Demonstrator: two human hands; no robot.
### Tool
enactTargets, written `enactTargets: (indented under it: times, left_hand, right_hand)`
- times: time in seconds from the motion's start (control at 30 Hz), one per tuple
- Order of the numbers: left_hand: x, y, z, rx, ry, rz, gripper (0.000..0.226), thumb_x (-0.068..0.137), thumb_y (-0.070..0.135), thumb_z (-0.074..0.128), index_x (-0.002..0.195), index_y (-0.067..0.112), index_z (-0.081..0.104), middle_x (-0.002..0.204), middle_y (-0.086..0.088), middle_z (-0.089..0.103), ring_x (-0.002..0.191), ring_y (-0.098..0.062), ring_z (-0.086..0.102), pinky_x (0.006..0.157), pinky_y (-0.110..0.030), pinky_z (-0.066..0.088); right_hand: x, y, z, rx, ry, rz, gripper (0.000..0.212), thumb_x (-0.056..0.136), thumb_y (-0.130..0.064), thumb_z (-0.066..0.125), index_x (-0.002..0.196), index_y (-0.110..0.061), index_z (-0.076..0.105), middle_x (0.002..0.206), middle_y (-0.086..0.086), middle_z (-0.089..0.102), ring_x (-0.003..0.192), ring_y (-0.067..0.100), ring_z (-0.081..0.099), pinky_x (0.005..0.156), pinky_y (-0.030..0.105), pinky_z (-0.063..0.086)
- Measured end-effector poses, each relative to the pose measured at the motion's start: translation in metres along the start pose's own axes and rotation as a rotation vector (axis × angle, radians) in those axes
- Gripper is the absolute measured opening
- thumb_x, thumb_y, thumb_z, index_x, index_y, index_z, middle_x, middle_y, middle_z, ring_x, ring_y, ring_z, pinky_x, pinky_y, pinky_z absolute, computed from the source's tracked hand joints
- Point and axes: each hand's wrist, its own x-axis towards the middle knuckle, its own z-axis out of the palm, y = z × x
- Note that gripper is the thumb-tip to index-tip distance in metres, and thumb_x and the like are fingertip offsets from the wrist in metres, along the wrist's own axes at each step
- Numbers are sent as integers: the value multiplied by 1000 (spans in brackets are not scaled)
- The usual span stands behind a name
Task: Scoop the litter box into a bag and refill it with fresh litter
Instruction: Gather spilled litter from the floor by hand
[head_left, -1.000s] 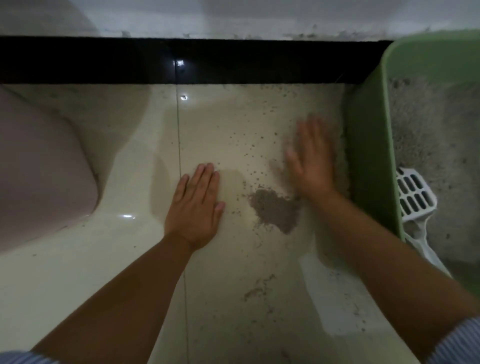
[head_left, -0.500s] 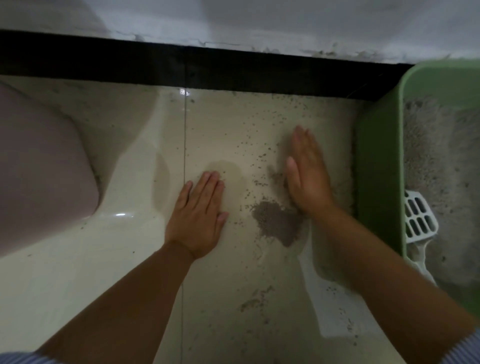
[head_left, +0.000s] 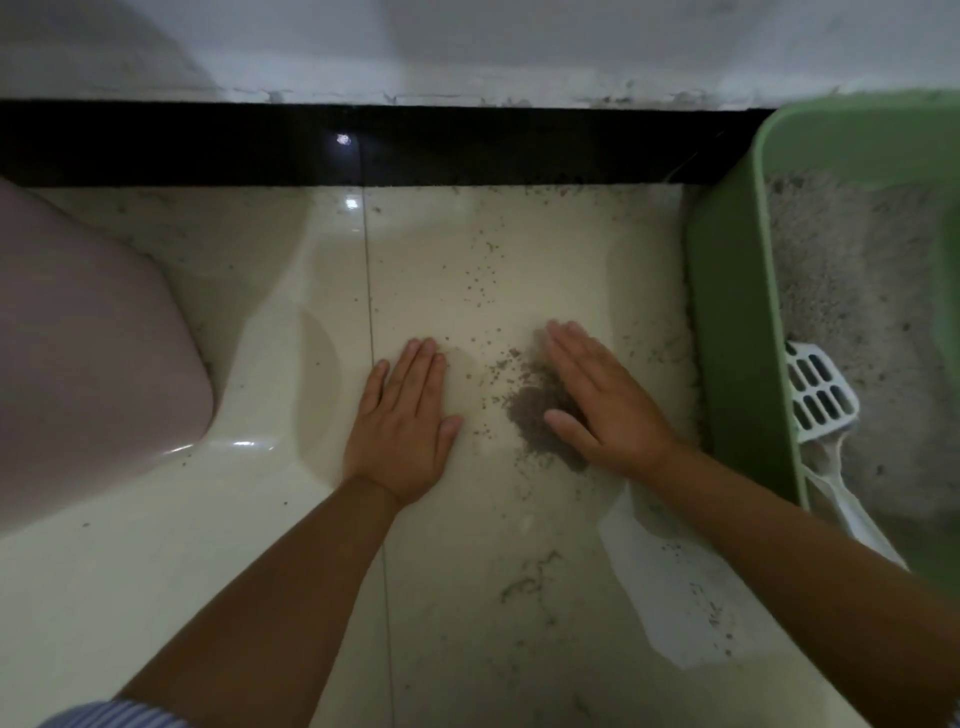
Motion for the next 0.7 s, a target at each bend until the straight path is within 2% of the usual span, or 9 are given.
enactTargets:
  times: [0.1, 0.17, 0.3, 0.4, 0.5, 0.53, 0.6, 0.67, 0.7]
  left_hand:
    - [-3, -3, 1, -98, 146, -2, 53, 96, 31, 24, 130, -8, 36, 131, -30, 51, 125, -29, 30, 113, -25, 3]
    - [-5, -6, 2, -171, 213, 3, 54, 89, 23, 33, 130, -13, 35, 130, -34, 49, 125, -31, 29, 113, -23, 5]
    - [-11, -9, -4, -241, 192, -56, 56, 88, 20, 34, 125, -21, 44, 128, -37, 49, 123, -45, 43, 107, -34, 22]
    - [-22, -10, -12, -250, 103, -128, 59, 89, 24, 30, 127, -19, 44, 132, -34, 47, 124, -45, 45, 107, -39, 26]
    - [-29, -15, -15, -202, 39, -105, 58, 88, 23, 32, 123, -21, 47, 127, -37, 50, 118, -50, 49, 105, -35, 22]
    - [-29, -15, -16, -177, 25, -100, 58, 88, 23, 34, 122, -22, 48, 125, -37, 51, 116, -51, 50, 106, -36, 25]
    - [-22, -7, -19, -136, 5, -71, 63, 89, 31, 34, 123, -21, 47, 126, -37, 51, 116, -51, 51, 106, -41, 32]
    - [-9, 12, -27, -108, -97, -35, 82, 90, 52, 27, 136, -15, 33, 141, -34, 35, 132, -46, 35, 108, -43, 18]
    - [-1, 21, -29, -97, -164, -34, 90, 89, 61, 26, 144, -9, 16, 151, -29, 16, 142, -39, 16, 112, -38, 6]
  right_hand:
    - [-29, -3, 16, -90, 29, 130, 93, 82, -75, 12, 142, -4, 15, 147, 14, 16, 136, 23, 10, 112, 22, -5]
    - [-34, -9, 27, -129, 14, 214, 96, 78, -79, 11, 139, -5, 20, 146, 22, 26, 134, 27, 15, 111, 25, -4]
    - [-7, -26, 37, -162, 126, 170, 86, 85, -71, 7, 136, -5, 27, 141, 26, 39, 133, 34, 25, 112, 30, -2]
    - [12, -34, 39, -164, 141, 115, 73, 92, -59, 8, 131, -11, 47, 136, 20, 49, 126, 38, 46, 112, 36, 17]
    - [12, -32, 41, -104, 201, 57, 69, 95, -54, 12, 121, -11, 60, 130, 19, 56, 120, 37, 53, 101, 46, 40]
    - [11, -32, 39, -39, 239, 37, 67, 95, -53, 16, 124, -10, 57, 133, 18, 53, 124, 34, 49, 101, 47, 38]
    - [6, -34, 26, 219, 298, 135, 63, 90, -51, 22, 137, -12, 39, 147, 7, 31, 137, 20, 23, 112, 33, 20]
    - [-6, -31, 17, 426, 391, 290, 67, 84, -46, 17, 142, -12, 21, 147, -4, 14, 138, 11, 6, 112, 21, 5]
    - [-14, -28, 14, 465, 443, 374, 70, 84, -45, 15, 142, -8, 21, 148, -2, 14, 138, 12, 6, 112, 21, 4]
